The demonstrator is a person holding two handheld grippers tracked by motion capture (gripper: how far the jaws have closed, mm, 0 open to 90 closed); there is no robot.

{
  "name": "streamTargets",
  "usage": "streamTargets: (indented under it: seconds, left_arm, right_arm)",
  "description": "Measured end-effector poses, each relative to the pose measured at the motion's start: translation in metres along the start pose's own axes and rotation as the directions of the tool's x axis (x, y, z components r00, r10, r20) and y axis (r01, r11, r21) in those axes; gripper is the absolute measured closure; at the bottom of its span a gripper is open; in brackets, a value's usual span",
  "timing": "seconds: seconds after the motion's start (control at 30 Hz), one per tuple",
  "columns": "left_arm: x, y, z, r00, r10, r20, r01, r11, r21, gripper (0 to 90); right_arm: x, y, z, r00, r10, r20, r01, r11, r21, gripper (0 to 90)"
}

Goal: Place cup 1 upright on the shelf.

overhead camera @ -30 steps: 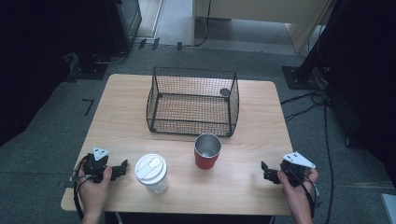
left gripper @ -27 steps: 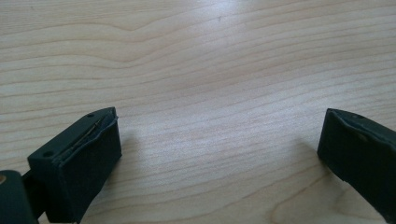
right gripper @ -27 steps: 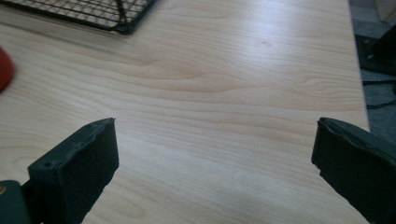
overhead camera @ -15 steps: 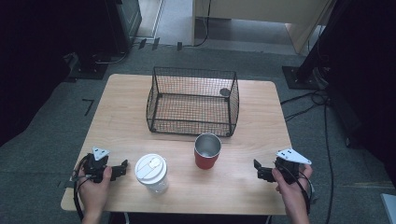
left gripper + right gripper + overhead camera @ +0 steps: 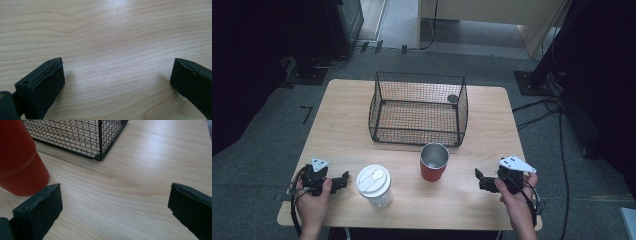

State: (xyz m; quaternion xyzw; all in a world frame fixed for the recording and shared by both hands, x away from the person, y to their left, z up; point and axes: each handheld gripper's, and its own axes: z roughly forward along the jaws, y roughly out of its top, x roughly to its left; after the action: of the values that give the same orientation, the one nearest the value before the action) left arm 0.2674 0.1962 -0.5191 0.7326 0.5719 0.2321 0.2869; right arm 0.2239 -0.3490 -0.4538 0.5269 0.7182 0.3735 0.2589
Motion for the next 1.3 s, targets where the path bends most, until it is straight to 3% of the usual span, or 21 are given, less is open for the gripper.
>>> streamTargets:
  seconds: [0.77,1.3]
  left_arm:
    - [0.000,0.000,0.000,1.0000,0.000,0.000,0.000,1.0000,0.000,0.0]
    - [0.000,0.000,0.000,1.0000,0.000,0.000,0.000,1.0000,-0.001,0.0]
  right_arm:
    - [0.040,0.016,0.013,0.9943,-0.053,-0.093,0.051,0.998,-0.025,0.0]
    - [0.065,0.021,0.022,0.9848,-0.071,-0.158,0.066,0.997,-0.037,0.0]
